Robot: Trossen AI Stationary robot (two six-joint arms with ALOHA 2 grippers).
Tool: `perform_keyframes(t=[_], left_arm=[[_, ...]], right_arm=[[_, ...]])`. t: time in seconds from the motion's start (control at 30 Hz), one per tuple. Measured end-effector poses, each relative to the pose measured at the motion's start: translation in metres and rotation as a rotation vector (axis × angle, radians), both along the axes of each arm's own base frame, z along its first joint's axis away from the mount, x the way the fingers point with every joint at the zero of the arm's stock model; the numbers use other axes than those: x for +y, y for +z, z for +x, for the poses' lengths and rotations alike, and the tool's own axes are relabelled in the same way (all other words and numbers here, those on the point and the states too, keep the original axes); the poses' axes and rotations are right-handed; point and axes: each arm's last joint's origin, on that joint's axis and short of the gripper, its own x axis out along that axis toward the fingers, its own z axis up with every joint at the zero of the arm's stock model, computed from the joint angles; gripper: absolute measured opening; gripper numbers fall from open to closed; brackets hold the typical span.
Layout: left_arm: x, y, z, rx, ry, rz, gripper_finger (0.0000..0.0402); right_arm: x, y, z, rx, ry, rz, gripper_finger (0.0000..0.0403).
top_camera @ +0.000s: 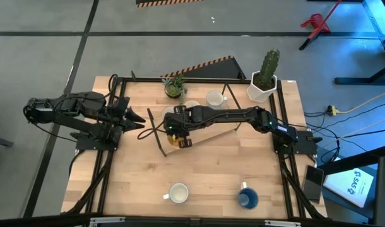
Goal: Place coffee mugs
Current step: Put the yellow mug on the shelf, then put the blue mug on the shelf
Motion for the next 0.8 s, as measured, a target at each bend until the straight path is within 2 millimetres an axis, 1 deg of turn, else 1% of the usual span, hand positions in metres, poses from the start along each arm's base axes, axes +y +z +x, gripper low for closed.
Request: perform_keyframes(t=[0.43,0.53,0.67,0.8], left_arm=[[0.0,0.0,0.0,0.0,0.0,0.0,0.0112],[0.0,0.0,0.0,0.0,0.0,0.0,0.0112],[0.0,0.0,0.0,0.0,0.0,0.0,0.0112],[0.0,0.0,0.0,0.0,0.0,0.0,0.0112]], right_arm=[[0.0,0.002,0.0,-0.01,-0.019,0.003,0.0087],[0.0,0.011,-0.001,-0.04,-0.012,0.006,0.0087],[0.0,0.031,-0.007,-0.1,-0.013,0.008,0.0088],[0.002,0.042,-0.017,-0.08,-0.001,0.052,0.0088]])
